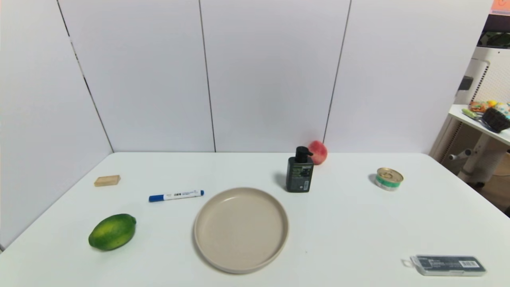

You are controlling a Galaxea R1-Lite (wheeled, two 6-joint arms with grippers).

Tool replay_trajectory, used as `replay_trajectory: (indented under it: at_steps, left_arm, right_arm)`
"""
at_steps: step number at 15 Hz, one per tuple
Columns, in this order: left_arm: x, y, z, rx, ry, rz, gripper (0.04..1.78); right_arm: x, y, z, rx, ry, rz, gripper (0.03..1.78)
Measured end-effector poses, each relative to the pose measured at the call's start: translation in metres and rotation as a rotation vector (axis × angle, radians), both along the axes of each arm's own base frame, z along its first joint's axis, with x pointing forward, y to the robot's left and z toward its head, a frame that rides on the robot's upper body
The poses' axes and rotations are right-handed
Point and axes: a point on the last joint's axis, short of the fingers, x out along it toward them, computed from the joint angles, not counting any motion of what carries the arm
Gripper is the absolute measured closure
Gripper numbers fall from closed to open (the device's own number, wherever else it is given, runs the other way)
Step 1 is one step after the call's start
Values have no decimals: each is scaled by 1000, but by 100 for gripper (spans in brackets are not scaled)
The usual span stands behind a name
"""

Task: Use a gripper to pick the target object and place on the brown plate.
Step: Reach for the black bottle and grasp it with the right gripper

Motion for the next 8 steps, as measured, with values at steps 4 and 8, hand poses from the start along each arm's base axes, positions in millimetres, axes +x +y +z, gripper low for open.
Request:
replay_trajectory:
  at_steps: [4,8]
  left_arm:
    - [0,0,0,0,0,0,13]
    - [0,0,0,0,0,0,13]
  right_arm:
    - [14,1,44,-9,3,60,11]
    - [61,8,140,-24,-13,277,11]
